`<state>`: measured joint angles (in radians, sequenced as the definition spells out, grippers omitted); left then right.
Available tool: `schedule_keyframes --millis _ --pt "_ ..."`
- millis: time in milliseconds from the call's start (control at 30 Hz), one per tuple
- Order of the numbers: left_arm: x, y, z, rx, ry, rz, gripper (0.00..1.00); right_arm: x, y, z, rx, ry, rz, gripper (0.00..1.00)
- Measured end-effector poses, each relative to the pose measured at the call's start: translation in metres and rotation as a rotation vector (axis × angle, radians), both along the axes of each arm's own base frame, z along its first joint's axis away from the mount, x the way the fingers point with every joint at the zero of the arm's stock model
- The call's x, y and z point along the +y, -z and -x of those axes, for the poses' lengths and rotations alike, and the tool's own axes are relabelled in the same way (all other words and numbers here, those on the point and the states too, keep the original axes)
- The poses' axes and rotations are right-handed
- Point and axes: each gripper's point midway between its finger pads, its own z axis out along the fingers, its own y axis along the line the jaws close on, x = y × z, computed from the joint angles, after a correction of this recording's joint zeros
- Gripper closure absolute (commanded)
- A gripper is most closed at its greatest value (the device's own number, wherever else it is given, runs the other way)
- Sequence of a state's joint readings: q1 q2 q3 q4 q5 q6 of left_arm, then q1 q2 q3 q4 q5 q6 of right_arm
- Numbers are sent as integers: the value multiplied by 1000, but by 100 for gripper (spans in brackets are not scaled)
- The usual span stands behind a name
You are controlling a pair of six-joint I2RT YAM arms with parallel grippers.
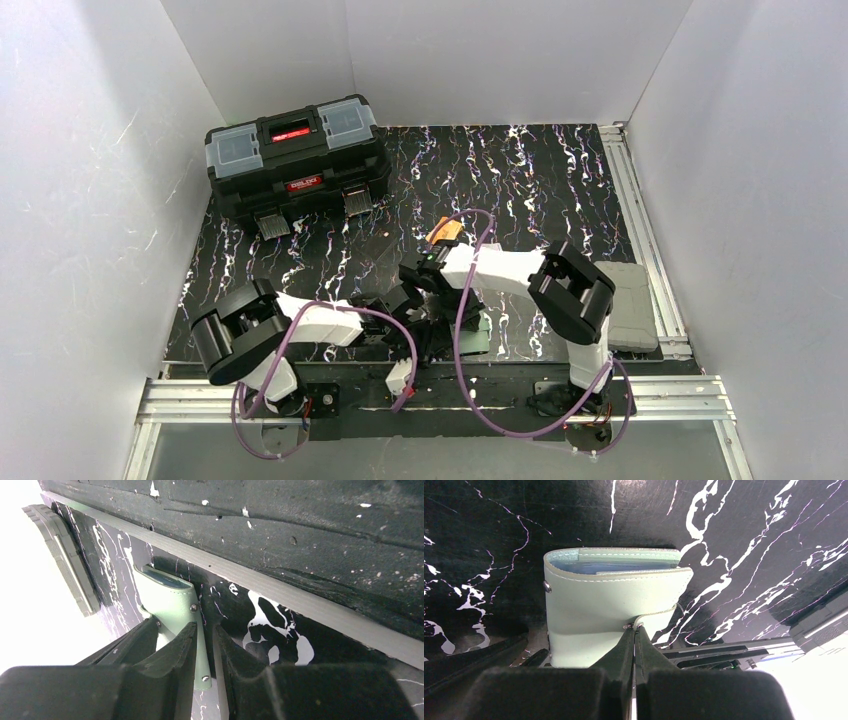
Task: Put the credit cards into the card holder
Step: Close the card holder at the center of the board.
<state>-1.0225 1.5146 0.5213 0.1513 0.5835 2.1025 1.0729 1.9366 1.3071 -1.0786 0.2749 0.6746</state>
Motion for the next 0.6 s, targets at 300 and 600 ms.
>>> schedule_keyframes --millis 300,600 --pt "5 0 3 -12 -1 -7 82 0 1 1 -8 -20 31 99" --pt "46 -8 7 6 -126 -111 76 -1 5 5 -88 -110 139 62"
